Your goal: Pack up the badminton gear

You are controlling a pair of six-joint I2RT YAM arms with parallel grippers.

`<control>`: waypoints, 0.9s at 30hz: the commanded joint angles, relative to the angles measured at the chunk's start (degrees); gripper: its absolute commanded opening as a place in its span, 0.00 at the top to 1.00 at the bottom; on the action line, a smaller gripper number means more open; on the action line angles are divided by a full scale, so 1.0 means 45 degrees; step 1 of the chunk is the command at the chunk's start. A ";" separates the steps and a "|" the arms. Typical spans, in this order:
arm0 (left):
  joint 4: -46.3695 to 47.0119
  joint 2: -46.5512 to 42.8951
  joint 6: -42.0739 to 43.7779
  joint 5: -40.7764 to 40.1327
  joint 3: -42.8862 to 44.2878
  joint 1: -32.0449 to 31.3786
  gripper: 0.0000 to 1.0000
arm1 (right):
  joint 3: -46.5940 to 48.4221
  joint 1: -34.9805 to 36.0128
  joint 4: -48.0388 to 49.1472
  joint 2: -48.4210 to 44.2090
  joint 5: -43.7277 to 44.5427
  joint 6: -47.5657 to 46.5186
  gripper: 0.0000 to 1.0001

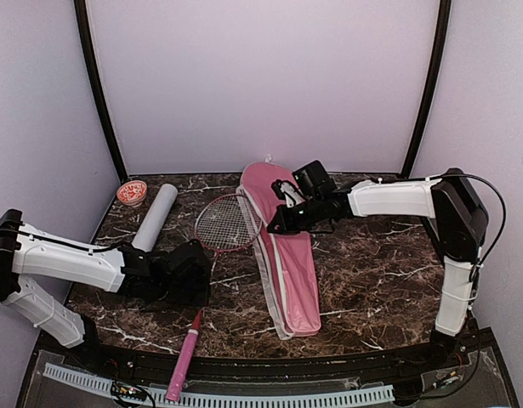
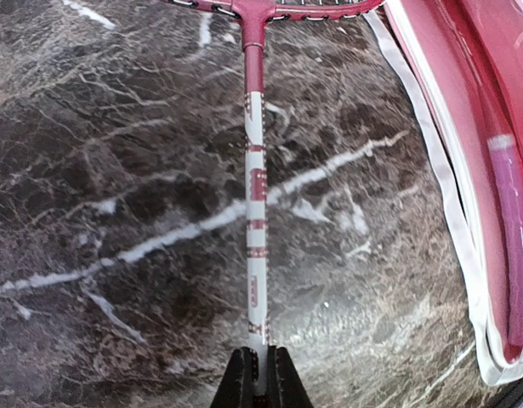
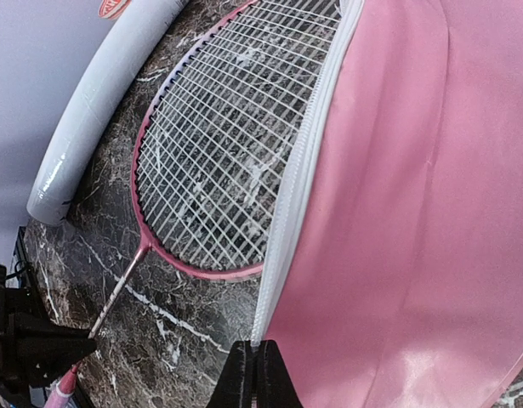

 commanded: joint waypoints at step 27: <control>0.4745 0.5408 0.1043 0.0536 0.4638 0.0518 1.00 | -0.1496 0.0466 0.2143 -0.0959 -0.2510 0.1349 1.00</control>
